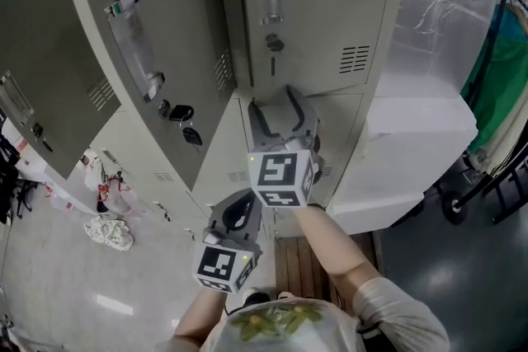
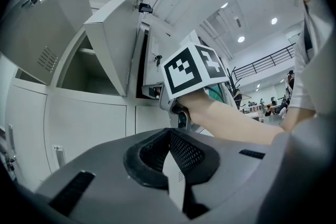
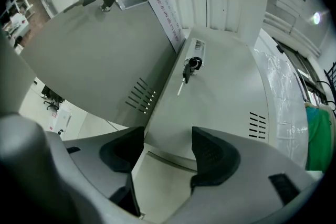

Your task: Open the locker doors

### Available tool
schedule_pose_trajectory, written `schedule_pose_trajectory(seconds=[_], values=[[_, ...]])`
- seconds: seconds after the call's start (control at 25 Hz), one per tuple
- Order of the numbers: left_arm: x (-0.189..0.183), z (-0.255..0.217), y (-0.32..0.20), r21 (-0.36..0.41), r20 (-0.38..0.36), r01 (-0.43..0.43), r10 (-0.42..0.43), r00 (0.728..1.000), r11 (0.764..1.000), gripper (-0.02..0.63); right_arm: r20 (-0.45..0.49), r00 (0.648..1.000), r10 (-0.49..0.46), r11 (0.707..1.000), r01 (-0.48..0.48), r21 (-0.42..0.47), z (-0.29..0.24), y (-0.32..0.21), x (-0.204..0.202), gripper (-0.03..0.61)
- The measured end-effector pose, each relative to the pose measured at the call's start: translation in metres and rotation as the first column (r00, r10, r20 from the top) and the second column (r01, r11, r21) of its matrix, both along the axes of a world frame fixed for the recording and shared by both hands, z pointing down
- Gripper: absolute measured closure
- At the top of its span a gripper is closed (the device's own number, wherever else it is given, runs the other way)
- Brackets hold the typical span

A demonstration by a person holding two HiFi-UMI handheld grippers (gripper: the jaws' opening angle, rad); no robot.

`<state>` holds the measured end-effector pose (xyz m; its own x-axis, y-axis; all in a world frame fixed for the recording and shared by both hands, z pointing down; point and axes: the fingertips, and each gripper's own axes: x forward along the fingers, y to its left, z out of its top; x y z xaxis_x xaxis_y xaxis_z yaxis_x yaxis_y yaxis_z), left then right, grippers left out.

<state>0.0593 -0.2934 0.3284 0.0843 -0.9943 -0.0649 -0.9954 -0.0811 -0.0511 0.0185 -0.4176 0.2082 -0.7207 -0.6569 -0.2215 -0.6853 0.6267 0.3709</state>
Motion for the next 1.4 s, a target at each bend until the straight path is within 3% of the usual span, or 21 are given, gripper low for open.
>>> schedule_pose_trajectory(seconds=[0.64, 1.4], values=[[0.004, -0.001, 0.000, 0.008, 0.001, -0.006, 0.006, 1.000, 1.000, 0.586, 0.024, 0.999, -0.048, 0.999, 0.049, -0.014, 0.000, 0.014, 0.013, 0.308], [0.016, 0.000, 0.001, 0.014, 0.002, -0.017, 0.017, 1.000, 1.000, 0.586, 0.065, 0.988, -0.140, 0.990, 0.141, -0.015, 0.002, 0.039, 0.036, 0.379]])
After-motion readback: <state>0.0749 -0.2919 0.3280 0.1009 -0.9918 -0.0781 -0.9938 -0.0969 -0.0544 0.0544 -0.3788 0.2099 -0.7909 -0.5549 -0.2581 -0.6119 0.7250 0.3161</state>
